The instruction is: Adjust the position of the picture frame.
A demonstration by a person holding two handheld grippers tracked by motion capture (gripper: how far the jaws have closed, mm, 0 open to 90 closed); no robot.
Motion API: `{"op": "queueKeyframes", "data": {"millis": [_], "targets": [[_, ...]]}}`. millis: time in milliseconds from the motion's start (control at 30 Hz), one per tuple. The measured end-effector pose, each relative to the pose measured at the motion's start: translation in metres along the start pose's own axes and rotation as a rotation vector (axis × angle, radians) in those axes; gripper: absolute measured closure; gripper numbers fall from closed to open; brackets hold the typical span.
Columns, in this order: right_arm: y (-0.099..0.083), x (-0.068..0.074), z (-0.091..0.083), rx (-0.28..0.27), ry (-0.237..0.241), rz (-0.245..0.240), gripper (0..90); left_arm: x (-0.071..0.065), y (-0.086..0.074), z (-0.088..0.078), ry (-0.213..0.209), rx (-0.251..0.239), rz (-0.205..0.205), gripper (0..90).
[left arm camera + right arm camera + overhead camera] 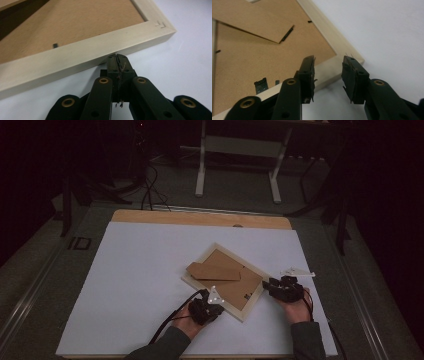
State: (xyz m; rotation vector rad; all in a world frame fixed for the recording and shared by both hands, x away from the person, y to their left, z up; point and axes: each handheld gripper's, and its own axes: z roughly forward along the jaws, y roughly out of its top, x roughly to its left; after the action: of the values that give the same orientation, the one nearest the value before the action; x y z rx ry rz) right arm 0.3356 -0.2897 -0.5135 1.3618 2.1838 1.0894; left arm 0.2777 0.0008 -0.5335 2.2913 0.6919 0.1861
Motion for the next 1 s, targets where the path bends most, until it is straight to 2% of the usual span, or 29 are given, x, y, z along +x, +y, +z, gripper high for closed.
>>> {"op": "queueKeyframes", "data": {"millis": [100, 167, 233, 267, 300, 333, 400, 567, 633, 667, 700, 800, 867, 900, 1000], "targets": [[0.000, -0.003, -0.001, 0.000, -0.017, 0.021, 61.5, 0.003, -0.002, -0.006, 0.017, 0.012, 0.010, 90.0], [-0.001, -0.006, -0.002, -0.003, -0.029, 0.038, 63.3, 0.010, -0.005, -0.016, 0.040, -0.009, -0.007, 90.0], [-0.002, -0.009, -0.002, 0.001, -0.036, 0.047, 69.5, 0.021, -0.007, -0.029, 0.074, -0.034, -0.036, 90.0], [-0.002, -0.009, -0.002, 0.001, -0.036, 0.047, 69.5, 0.021, -0.007, -0.029, 0.074, -0.034, -0.036, 90.0], [-0.004, -0.009, -0.002, 0.012, -0.049, 0.034, 82.4, 0.035, -0.012, -0.042, 0.108, -0.059, -0.077, 90.0], [-0.004, -0.009, -0.002, 0.012, -0.049, 0.034, 82.4, 0.040, -0.013, -0.046, 0.122, -0.070, -0.097, 90.0], [-0.004, -0.009, -0.001, 0.013, -0.061, 0.034, 89.0, 0.055, -0.018, -0.058, 0.165, -0.096, -0.146, 90.0], [-0.004, -0.009, 0.003, 0.028, -0.095, 0.057, 90.0, 0.092, -0.029, -0.079, 0.263, -0.148, -0.263, 90.0], [-0.004, -0.010, 0.006, 0.035, -0.106, 0.068, 90.0, 0.107, -0.033, -0.081, 0.288, -0.158, -0.309, 90.0], [-0.004, -0.010, 0.006, 0.035, -0.106, 0.068, 90.0, 0.107, -0.033, -0.081, 0.288, -0.158, -0.309, 90.0], [-0.004, -0.010, 0.007, 0.038, -0.107, 0.070, 90.0, 0.118, -0.036, -0.078, 0.307, -0.145, -0.333, 90.0], [-0.004, -0.010, 0.009, 0.046, -0.108, 0.078, 90.0, 0.131, -0.037, -0.070, 0.315, -0.135, -0.369, 90.0], [-0.004, -0.010, 0.009, 0.047, -0.109, 0.082, 90.0, 0.135, -0.036, -0.067, 0.315, -0.130, -0.374, 90.0], [-0.004, -0.010, 0.009, 0.051, -0.108, 0.087, 90.0, 0.139, -0.036, -0.057, 0.293, -0.120, -0.379, 90.0], [-0.006, -0.012, 0.012, 0.070, -0.096, 0.100, 90.0, 0.140, -0.035, -0.047, 0.288, -0.095, -0.361, 90.0]]}}
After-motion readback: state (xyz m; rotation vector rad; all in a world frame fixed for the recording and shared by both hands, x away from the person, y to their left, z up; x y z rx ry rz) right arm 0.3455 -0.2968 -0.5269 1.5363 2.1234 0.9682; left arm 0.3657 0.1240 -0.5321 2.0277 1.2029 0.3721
